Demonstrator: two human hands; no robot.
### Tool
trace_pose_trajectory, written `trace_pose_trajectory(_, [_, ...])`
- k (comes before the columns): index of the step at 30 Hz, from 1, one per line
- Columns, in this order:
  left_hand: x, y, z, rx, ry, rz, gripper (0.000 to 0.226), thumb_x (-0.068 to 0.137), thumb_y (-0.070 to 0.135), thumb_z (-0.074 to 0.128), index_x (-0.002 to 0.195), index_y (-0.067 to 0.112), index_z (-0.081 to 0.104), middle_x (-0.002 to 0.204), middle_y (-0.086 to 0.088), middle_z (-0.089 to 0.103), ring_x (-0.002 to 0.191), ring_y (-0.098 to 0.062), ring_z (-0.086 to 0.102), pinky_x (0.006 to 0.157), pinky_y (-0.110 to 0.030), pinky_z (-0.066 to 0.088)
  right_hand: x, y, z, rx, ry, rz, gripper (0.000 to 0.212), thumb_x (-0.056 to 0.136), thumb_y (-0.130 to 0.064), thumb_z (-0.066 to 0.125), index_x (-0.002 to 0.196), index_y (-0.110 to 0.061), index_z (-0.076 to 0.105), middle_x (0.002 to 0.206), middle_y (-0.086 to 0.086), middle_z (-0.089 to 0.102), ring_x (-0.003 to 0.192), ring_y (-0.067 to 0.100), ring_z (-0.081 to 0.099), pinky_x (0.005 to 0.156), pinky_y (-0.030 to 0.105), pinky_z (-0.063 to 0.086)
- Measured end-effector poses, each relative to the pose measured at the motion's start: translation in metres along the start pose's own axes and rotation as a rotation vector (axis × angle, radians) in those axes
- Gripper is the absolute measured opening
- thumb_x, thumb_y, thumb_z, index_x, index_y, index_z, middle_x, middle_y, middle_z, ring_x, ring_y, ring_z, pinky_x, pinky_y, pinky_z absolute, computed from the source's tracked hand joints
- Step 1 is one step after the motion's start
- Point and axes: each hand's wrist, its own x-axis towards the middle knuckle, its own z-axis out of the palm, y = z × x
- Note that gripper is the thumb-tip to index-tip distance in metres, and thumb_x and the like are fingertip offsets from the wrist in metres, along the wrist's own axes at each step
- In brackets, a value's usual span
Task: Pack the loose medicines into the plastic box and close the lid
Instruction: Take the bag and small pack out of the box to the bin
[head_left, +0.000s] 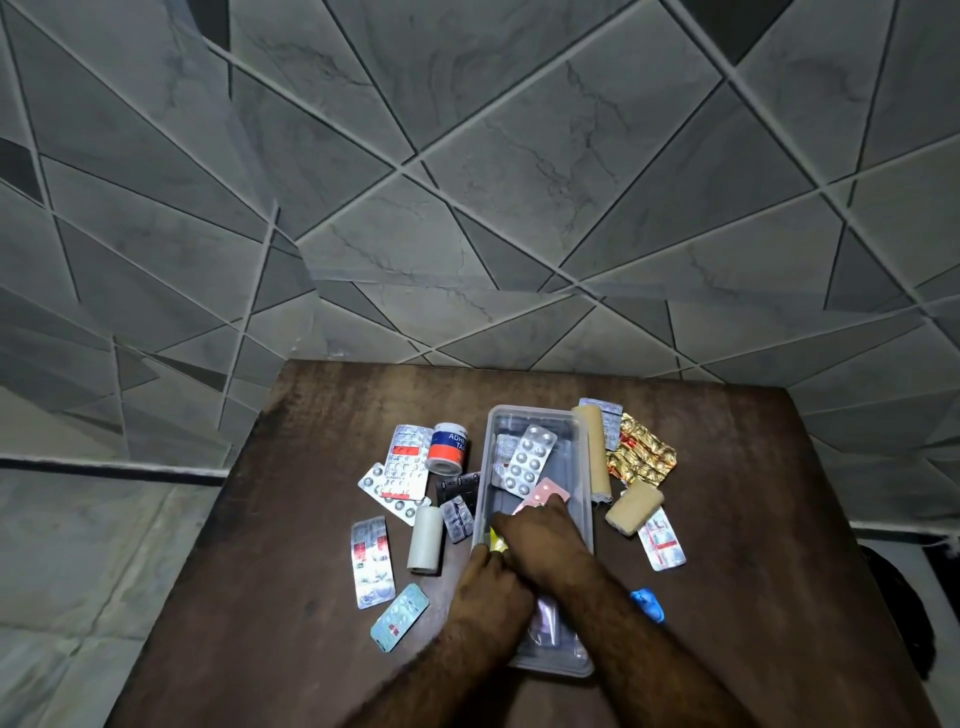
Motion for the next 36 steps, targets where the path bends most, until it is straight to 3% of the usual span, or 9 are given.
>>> trace_pose_trajectory(2, [0.000,0.000,0.008,-0.031,0.069,0.031,0.033,0.030,0.039,0.088,0.044,0.017,0.067,0.041,0.005,0.061,0.049,-0.015,0.063,0.065,-0.032,0.056,0.000,-0.002,-0.002,0.039,-0.008,0.013,0.035,0.084,-0.026,0.054,0.118,-0.019,0.054,0.107,0.014,0.069,0.102,0.035,0.063,0.096,0.047,0.032])
trace_pose_trajectory(6, [-0.001,-0.005,0.006,0.015,0.138,0.006,0.030,0.029,0.040,0.085,0.040,0.020,0.066,0.038,0.006,0.058,0.049,-0.011,0.061,0.077,-0.027,0.042,0.001,0.003,-0.008,0.223,-0.025,0.090,0.017,0.082,-0.021,0.055,0.097,-0.019,0.062,0.102,0.010,0.069,0.102,0.032,0.062,0.086,0.038,0.040])
trace_pose_trajectory(12, [0.002,-0.006,0.004,0.023,-0.038,0.034,0.027,0.090,0.017,0.049,0.102,0.005,0.070,0.106,-0.017,0.072,0.109,-0.033,0.055,0.106,-0.047,0.027,0.000,0.013,-0.012,0.440,-0.075,0.155,0.014,0.079,-0.017,0.055,0.082,-0.008,0.066,0.083,0.014,0.058,0.087,0.035,0.063,0.067,0.032,0.043])
trace_pose_trajectory(14, [-0.002,-0.007,0.001,0.047,-0.025,0.026,0.024,0.086,0.017,0.053,0.099,0.006,0.070,0.098,-0.014,0.073,0.098,-0.032,0.061,0.098,-0.045,0.037,0.000,0.015,-0.016,0.478,-0.103,0.167,0.015,0.079,-0.017,0.056,0.084,-0.008,0.066,0.086,0.014,0.064,0.089,0.034,0.063,0.069,0.033,0.046])
trace_pose_trajectory(17, [-0.007,-0.005,0.000,-0.060,0.150,-0.051,0.024,0.060,0.020,0.070,0.084,0.015,0.069,0.075,-0.004,0.068,0.058,-0.021,0.063,0.059,-0.030,0.050,-0.006,0.021,-0.029,0.560,-0.179,0.158,0.021,0.081,-0.014,0.056,0.097,-0.011,0.069,0.102,0.012,0.071,0.095,0.028,0.063,0.075,0.030,0.047])
trace_pose_trajectory(22, [-0.011,-0.003,-0.004,-0.321,0.302,-0.237,0.054,0.053,0.013,0.081,0.094,0.017,0.046,0.093,-0.014,0.071,0.044,-0.023,0.061,0.039,-0.030,0.046,-0.012,0.029,-0.050,0.736,-0.363,0.113,0.023,0.082,-0.003,0.058,0.099,-0.009,0.073,0.103,0.009,0.074,0.075,0.009,0.059,0.066,0.020,0.044])
trace_pose_trajectory(24, [-0.015,-0.005,-0.011,-0.368,0.252,-0.269,0.050,0.066,0.013,0.077,0.106,0.014,0.048,0.085,-0.009,0.069,0.054,-0.026,0.066,0.044,-0.033,0.048,-0.008,0.032,-0.051,0.810,-0.348,0.145,0.024,0.083,-0.003,0.060,0.102,-0.009,0.073,0.103,0.013,0.074,0.075,0.011,0.061,0.067,0.022,0.048])
trace_pose_trajectory(27, [-0.019,-0.005,-0.010,-0.391,0.222,-0.292,0.050,0.090,0.007,0.045,0.138,0.011,0.036,0.114,-0.011,0.063,0.097,-0.033,0.067,0.071,-0.041,0.050,0.004,0.029,-0.042,0.727,-0.169,0.226,0.038,0.082,-0.021,0.066,0.120,-0.019,0.065,0.115,0.009,0.070,0.099,0.021,0.066,0.079,0.027,0.050])
trace_pose_trajectory(36, [-0.036,-0.010,-0.017,-0.661,0.225,-0.421,0.031,0.090,0.015,0.046,0.118,0.018,0.058,0.117,-0.008,0.065,0.108,-0.030,0.063,0.086,-0.039,0.049,0.020,-0.003,-0.004,0.313,-0.069,0.108,0.049,0.071,-0.031,0.067,0.117,-0.024,0.055,0.114,0.009,0.061,0.108,0.030,0.060,0.082,0.037,0.050])
